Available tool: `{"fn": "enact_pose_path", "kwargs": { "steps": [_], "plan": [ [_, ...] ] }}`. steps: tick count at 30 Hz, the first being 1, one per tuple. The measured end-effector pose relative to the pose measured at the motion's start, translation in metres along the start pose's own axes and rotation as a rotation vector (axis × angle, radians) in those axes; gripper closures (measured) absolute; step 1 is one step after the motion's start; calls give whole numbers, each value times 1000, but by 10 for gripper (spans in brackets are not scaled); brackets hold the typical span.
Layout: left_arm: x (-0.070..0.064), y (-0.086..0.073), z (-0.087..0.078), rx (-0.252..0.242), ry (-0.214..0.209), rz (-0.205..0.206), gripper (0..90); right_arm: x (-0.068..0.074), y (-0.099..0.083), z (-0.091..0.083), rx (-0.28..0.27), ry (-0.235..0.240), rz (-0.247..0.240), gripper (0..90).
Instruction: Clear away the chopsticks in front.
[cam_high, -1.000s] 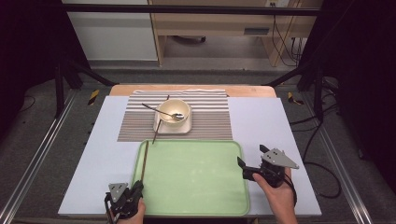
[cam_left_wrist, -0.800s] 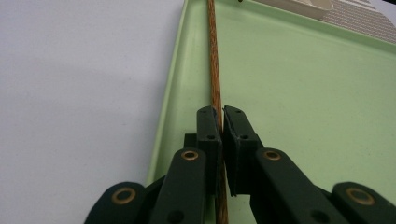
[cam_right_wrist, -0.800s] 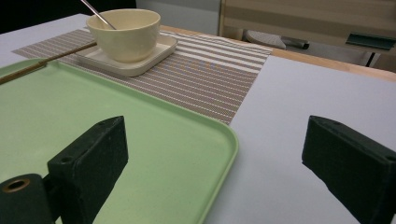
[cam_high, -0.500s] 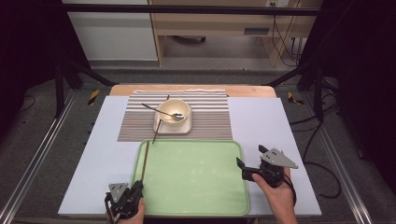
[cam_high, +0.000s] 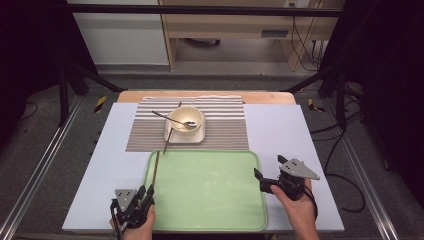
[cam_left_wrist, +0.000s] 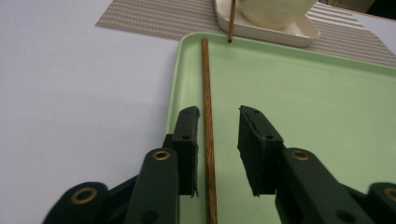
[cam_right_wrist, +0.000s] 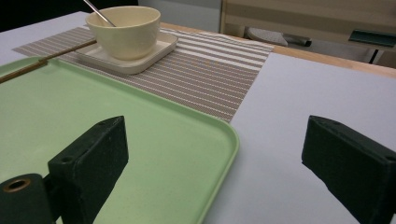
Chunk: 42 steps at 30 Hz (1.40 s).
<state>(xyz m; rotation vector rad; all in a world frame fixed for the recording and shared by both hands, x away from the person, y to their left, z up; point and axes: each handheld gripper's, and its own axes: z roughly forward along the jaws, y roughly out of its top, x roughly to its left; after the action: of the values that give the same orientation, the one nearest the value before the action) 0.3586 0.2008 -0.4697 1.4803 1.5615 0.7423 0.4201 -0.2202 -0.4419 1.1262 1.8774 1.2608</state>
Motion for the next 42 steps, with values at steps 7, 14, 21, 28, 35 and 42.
{"fn": "enact_pose_path", "kwargs": {
  "steps": [7,14,21,28,35,42],
  "plan": [
    [0,22,9,-22,-47,32,521,-3,-1,0,4,-16,5,71],
    [2,50,13,-71,-73,76,375,-2,-1,0,7,-21,0,71],
    [-4,83,20,-78,-145,181,281,-2,-1,0,7,-23,-6,70],
    [-10,114,34,-38,-199,255,307,-2,-1,1,8,-24,-9,71],
    [-13,131,63,3,-264,285,348,0,0,0,10,-26,-18,72],
    [-13,146,89,1,-225,305,442,0,0,2,12,-19,-22,76]
  ]
}}
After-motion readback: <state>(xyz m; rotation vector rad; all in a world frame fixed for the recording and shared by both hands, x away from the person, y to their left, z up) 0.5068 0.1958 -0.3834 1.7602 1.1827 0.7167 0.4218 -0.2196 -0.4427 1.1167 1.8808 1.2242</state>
